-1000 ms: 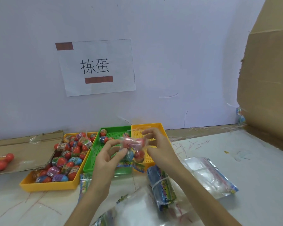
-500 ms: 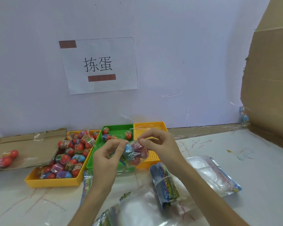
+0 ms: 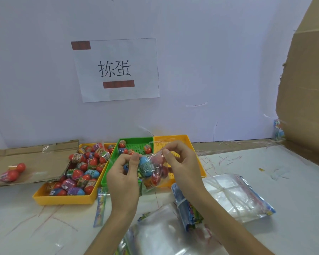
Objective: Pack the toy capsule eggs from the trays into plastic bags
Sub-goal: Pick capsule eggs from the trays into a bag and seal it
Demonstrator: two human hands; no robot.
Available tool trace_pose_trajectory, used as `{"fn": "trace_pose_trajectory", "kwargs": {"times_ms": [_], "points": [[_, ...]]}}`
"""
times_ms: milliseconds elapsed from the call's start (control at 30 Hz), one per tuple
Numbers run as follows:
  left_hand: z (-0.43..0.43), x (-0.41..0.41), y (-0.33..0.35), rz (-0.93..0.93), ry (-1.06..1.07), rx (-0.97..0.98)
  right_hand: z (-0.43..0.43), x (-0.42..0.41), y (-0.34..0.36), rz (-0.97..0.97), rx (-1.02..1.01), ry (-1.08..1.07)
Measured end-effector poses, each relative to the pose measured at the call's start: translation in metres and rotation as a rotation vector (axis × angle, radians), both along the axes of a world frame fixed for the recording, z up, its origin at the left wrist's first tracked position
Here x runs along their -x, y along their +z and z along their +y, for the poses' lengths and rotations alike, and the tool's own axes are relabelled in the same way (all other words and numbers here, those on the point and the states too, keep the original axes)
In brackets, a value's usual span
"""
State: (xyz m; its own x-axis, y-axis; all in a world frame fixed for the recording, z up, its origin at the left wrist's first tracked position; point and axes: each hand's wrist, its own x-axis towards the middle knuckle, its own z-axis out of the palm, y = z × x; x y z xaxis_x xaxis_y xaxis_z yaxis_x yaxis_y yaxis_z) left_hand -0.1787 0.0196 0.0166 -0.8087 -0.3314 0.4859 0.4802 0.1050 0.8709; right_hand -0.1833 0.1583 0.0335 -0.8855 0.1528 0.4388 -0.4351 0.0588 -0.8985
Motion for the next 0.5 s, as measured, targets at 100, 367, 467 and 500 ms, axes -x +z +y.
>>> {"fn": "trace_pose_trajectory", "kwargs": {"times_ms": [100, 367, 467, 500], "points": [[-0.0009, 0.0000, 0.0002, -0.005, -0.014, 0.010, -0.0015, -0.0005, -0.0014, -0.011, 0.027, 0.016], [-0.0096, 0.0024, 0.0041, -0.080, -0.288, 0.109, -0.0006, 0.0005, -0.0021, 0.115, -0.139, -0.135], [-0.0071, 0.0005, 0.0042, -0.064, -0.276, 0.206, -0.0024, -0.0002, -0.0038, 0.169, -0.181, -0.147], [-0.0064, 0.0009, 0.0044, -0.057, -0.253, 0.189, -0.0026, 0.0001, -0.0045, 0.192, -0.198, -0.153]]}}
